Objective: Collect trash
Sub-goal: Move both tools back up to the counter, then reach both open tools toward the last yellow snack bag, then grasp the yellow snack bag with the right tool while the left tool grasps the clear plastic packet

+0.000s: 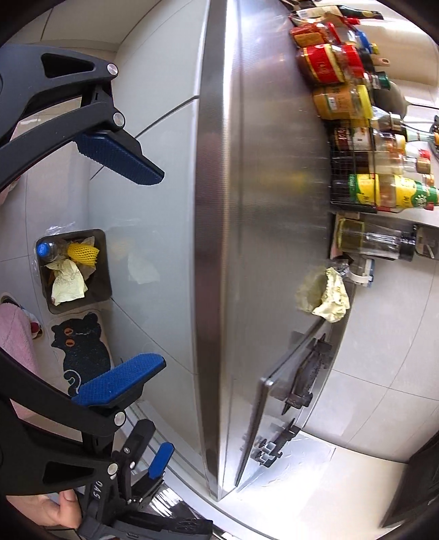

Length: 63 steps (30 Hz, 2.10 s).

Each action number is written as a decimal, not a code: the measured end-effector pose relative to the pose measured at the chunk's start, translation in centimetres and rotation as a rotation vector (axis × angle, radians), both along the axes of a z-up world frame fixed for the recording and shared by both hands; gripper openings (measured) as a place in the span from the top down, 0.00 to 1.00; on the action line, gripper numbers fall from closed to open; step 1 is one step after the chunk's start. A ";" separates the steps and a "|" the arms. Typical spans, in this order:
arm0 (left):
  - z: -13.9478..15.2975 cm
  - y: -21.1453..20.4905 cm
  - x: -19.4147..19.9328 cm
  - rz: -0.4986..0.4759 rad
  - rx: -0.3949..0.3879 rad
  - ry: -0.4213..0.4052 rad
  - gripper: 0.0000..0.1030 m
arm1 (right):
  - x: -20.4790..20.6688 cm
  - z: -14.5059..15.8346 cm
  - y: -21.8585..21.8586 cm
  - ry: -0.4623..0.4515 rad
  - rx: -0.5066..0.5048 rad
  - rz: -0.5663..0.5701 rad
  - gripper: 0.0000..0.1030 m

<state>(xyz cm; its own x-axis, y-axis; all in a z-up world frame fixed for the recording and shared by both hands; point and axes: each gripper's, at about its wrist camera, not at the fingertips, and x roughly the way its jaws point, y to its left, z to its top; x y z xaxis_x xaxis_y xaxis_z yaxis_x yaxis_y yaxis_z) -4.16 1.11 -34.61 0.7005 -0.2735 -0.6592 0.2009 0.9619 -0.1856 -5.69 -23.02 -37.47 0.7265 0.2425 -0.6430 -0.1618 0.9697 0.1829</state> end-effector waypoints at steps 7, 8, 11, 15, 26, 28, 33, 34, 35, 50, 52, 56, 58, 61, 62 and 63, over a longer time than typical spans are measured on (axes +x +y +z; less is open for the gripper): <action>5.3 -0.2 5.7 -0.006 0.036 -0.057 0.08 | 4.7 8.5 -0.5 -0.081 -0.035 0.000 0.03; 5.9 -0.3 6.7 0.000 0.040 -0.066 0.08 | 5.8 9.1 -0.8 -0.077 -0.027 0.000 0.03; 7.2 -0.7 9.9 0.002 0.036 -0.082 0.08 | 9.4 10.6 -0.9 -0.056 -0.002 -0.001 0.04; 7.7 -1.6 14.1 0.022 0.040 -0.087 0.09 | 14.0 10.9 -0.4 -0.032 0.028 -0.012 0.06; 7.8 -3.4 25.3 0.016 -0.036 -0.050 0.36 | 25.9 8.2 0.3 0.059 0.085 -0.033 0.42; 7.9 -3.9 27.8 0.018 -0.036 -0.041 0.37 | 28.0 7.4 0.3 0.077 0.100 -0.035 0.44; 7.5 -5.3 33.1 -0.002 -0.035 -0.002 0.37 | 31.6 6.0 0.4 0.102 0.127 -0.046 0.43; 7.4 -5.7 34.0 -0.002 -0.030 0.003 0.37 | 32.1 6.0 0.5 0.102 0.126 -0.043 0.43; 7.3 -6.0 34.7 -0.006 -0.027 0.006 0.37 | 32.4 5.9 0.6 0.099 0.125 -0.039 0.43; 3.9 -9.0 42.7 -0.011 0.020 0.085 0.33 | 35.8 4.4 1.6 0.099 0.099 -0.013 0.26; 3.4 -8.8 43.2 -0.004 0.006 0.099 0.32 | 35.9 4.3 1.8 0.095 0.091 -0.012 0.26; 2.8 -8.7 43.9 -0.002 -0.014 0.108 0.32 | 36.2 3.8 2.3 0.098 0.088 0.004 0.32; 2.6 -8.8 44.2 -0.009 -0.015 0.114 0.32 | 36.3 3.6 2.7 0.104 0.077 0.018 0.42; 2.7 -9.0 44.5 -0.022 -0.028 0.112 0.33 | 36.6 3.5 3.0 0.118 0.074 0.039 0.68; 2.7 -9.0 44.6 -0.024 -0.027 0.117 0.33 | 36.7 3.5 3.1 0.125 0.077 0.043 0.71; 2.6 -9.0 44.6 -0.024 -0.025 0.120 0.33 | 36.7 3.5 3.2 0.127 0.078 0.047 0.80</action>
